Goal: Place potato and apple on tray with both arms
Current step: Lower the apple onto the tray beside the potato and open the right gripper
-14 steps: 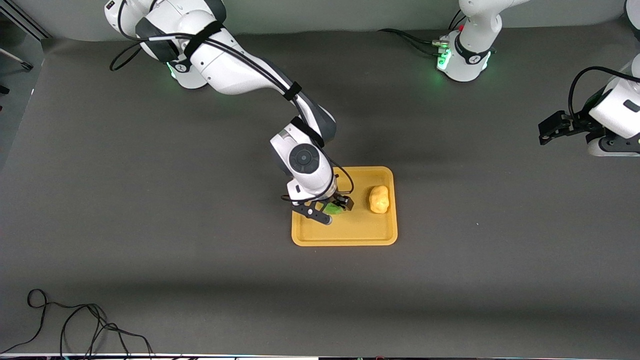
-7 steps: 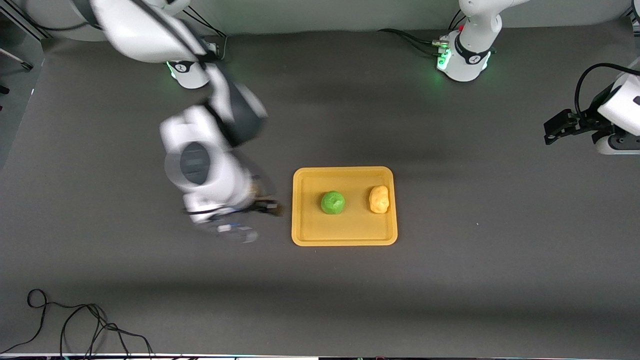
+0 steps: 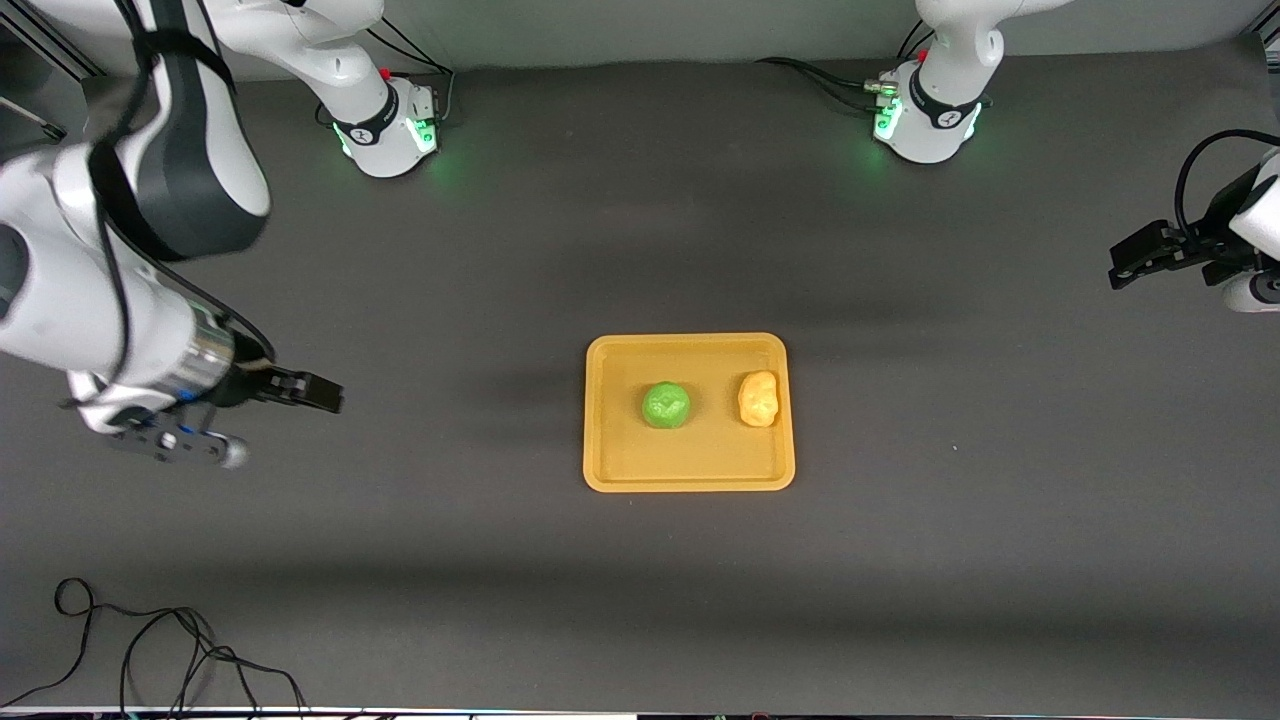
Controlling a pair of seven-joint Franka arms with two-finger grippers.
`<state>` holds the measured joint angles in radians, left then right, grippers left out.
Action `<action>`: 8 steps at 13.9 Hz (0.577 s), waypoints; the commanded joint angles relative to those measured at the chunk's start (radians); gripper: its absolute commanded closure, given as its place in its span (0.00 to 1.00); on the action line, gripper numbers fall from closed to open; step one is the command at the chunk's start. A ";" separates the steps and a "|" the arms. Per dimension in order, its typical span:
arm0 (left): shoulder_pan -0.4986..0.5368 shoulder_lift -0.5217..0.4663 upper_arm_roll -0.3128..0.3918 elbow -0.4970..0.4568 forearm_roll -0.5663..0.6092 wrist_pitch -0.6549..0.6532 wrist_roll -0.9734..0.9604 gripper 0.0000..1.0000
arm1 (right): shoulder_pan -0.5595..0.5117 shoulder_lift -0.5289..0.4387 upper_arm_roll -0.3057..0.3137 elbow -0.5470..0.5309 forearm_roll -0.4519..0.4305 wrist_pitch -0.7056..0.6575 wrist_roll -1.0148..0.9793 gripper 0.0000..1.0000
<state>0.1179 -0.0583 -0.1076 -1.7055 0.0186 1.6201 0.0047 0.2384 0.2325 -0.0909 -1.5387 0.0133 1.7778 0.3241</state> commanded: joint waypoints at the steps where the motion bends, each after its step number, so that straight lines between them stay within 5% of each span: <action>1: -0.112 -0.002 0.088 0.003 0.006 0.001 0.005 0.00 | 0.018 -0.163 -0.050 -0.178 -0.047 0.053 -0.101 0.00; 5: -0.144 -0.006 0.098 -0.025 0.006 0.037 -0.002 0.00 | -0.129 -0.243 -0.041 -0.195 -0.018 -0.049 -0.293 0.00; 8: -0.152 -0.008 0.120 -0.025 0.006 0.040 0.000 0.00 | -0.275 -0.258 0.048 -0.182 0.009 -0.125 -0.367 0.00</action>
<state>-0.0065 -0.0529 -0.0220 -1.7185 0.0187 1.6446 0.0041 0.0441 0.0055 -0.1122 -1.7038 -0.0113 1.6882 0.0007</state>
